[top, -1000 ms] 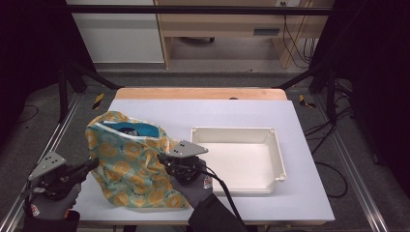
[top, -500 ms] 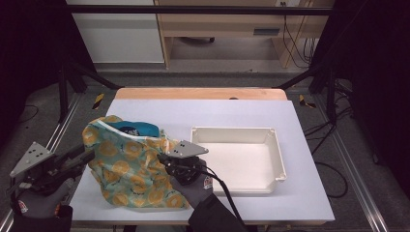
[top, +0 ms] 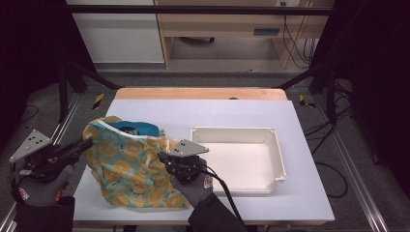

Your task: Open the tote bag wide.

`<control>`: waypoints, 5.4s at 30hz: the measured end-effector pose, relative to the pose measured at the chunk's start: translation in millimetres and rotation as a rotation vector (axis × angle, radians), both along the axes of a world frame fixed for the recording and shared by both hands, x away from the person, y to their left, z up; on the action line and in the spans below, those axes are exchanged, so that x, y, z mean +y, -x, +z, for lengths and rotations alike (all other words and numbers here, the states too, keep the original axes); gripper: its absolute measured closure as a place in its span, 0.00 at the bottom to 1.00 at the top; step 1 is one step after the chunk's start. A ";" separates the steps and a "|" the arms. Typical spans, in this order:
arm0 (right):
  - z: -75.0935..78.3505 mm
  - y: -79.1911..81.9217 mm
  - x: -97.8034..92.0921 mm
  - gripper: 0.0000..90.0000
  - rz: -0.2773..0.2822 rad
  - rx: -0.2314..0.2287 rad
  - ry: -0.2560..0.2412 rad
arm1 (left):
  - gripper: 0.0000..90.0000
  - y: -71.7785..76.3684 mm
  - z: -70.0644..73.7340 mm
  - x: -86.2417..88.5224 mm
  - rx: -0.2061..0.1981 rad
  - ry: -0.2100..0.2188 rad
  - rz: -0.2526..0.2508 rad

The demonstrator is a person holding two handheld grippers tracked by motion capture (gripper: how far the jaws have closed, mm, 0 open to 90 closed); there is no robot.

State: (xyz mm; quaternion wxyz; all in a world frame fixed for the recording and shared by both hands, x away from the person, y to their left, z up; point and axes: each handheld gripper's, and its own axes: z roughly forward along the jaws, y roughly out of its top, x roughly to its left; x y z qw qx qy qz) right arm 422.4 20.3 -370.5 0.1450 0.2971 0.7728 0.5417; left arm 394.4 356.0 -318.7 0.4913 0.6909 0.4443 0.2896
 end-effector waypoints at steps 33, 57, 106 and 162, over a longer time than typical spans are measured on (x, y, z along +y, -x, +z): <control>-6.0 6.3 -1.9 1.00 -0.007 -0.001 -0.005 | 0.99 29.6 -40.0 11.3 0.055 -0.014 0.000; -48.4 13.2 -2.8 1.00 -0.008 0.081 0.004 | 0.99 31.2 -82.9 -0.7 0.152 -0.060 -0.048; -116.2 16.5 3.1 0.97 -0.031 0.219 0.109 | 0.95 10.1 -136.6 -11.5 0.371 -0.222 -0.086; -86.3 10.5 46.1 0.96 -0.070 0.141 0.083 | 0.94 1.8 -147.1 -15.1 0.444 -0.279 -0.097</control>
